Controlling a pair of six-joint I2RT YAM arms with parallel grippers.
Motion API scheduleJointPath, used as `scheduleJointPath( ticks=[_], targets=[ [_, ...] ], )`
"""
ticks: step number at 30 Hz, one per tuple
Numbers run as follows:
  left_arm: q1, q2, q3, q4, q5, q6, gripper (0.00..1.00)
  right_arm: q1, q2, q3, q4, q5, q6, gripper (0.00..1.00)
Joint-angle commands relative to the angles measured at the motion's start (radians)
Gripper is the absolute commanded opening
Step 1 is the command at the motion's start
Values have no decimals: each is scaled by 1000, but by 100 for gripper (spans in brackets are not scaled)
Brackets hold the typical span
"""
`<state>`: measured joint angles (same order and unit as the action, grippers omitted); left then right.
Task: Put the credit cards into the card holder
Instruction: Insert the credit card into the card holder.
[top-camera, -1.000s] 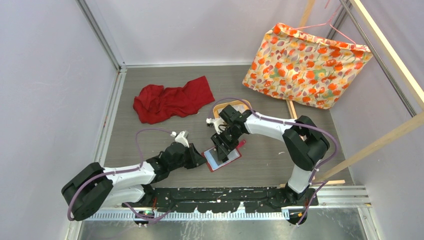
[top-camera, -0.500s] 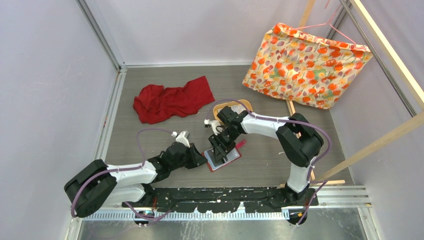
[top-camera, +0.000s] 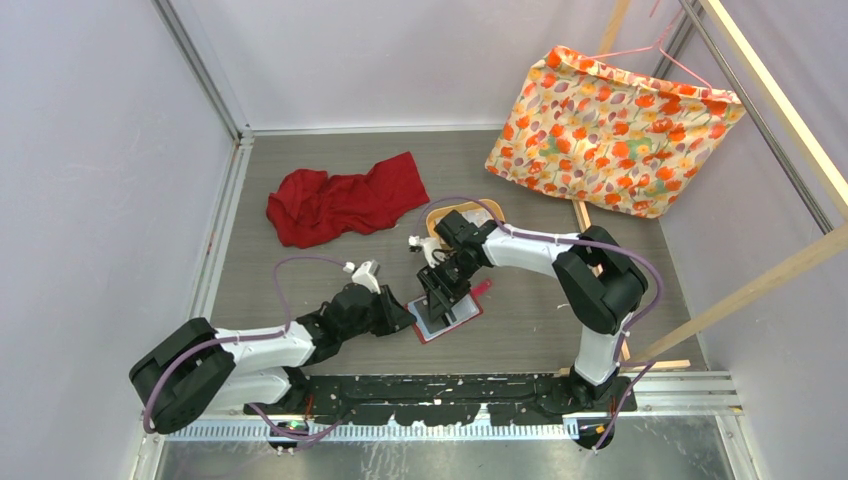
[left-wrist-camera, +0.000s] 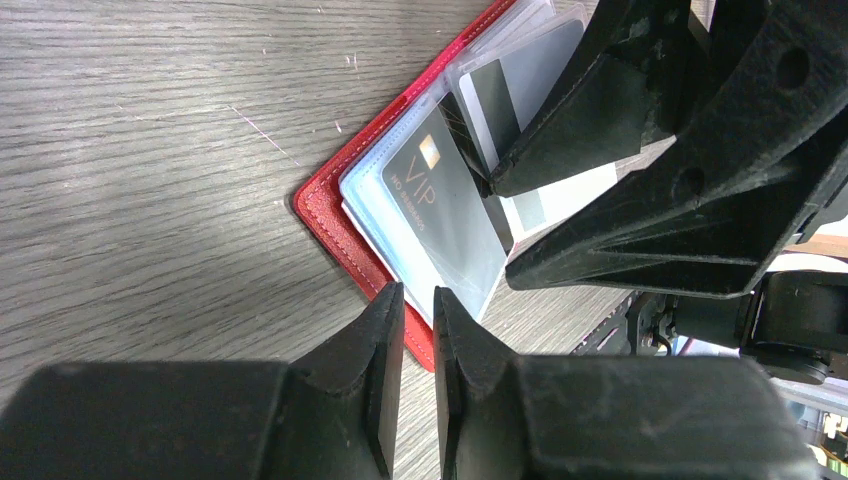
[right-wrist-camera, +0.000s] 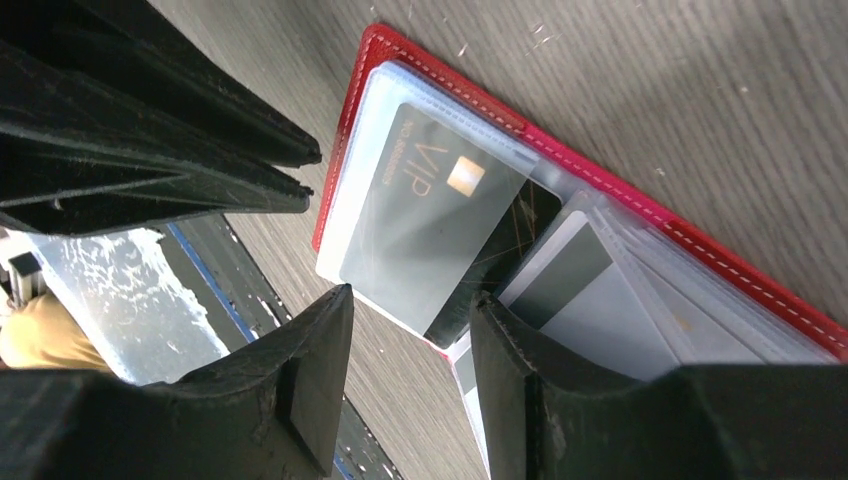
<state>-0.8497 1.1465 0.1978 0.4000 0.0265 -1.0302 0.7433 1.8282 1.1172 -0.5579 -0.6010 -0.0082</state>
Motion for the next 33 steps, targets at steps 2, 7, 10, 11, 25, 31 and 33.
scheduleJointPath(
  ticks=[2, 7, 10, 11, 25, 31, 33],
  targets=[
    [-3, 6, 7, 57, -13, 12, 19, -5, -9, 17, 55, 94, 54, 51],
    [-3, -7, -1, 59, -19, 7, 19, -5, 16, 23, 52, 72, 64, 51],
    [-3, -10, -4, 59, -19, 7, 20, -2, 21, 23, 50, 14, 56, 51],
    [-3, -10, -5, 60, -19, 7, 20, 0, 22, 25, 49, -9, 52, 51],
    [0, -70, -16, 109, -8, -55, 41, -39, -81, 161, -299, -175, -389, 54],
    [5, -148, -29, 89, -19, -83, 63, -79, -220, 100, -268, -114, -438, 53],
    [5, -164, -41, 105, -19, -98, 66, -97, -239, 74, -212, -90, -382, 48]
  ],
)
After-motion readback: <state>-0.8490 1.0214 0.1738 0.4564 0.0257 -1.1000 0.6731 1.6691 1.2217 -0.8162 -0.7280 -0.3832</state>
